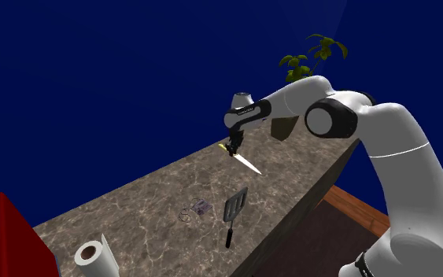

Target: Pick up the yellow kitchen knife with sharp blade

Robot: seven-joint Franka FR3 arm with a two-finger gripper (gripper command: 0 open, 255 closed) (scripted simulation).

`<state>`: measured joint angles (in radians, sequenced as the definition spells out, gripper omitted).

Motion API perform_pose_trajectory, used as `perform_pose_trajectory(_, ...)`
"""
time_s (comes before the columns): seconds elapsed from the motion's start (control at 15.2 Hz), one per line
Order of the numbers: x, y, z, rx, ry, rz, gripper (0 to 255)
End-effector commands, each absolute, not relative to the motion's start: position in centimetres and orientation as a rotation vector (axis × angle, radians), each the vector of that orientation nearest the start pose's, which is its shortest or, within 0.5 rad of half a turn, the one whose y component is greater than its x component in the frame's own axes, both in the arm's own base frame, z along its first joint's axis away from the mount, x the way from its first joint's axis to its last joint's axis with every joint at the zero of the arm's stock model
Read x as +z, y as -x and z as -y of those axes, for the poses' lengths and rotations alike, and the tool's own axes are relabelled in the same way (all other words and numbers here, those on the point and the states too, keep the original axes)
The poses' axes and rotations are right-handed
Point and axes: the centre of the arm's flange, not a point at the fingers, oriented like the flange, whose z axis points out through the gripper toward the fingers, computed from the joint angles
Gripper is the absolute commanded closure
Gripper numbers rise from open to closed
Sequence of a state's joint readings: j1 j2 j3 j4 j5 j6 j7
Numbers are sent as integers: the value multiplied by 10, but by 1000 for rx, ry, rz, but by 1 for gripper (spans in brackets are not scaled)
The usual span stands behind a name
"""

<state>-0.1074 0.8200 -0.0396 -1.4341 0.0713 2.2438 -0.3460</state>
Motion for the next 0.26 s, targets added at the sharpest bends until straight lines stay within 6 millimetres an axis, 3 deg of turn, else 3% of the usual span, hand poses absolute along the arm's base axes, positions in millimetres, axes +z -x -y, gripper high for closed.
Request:
perform_pose_trajectory(0.0,212,-717,98,5,3103,259,255)
perform_pose_trajectory(0.2,219,-717,98,5,3103,260,255)
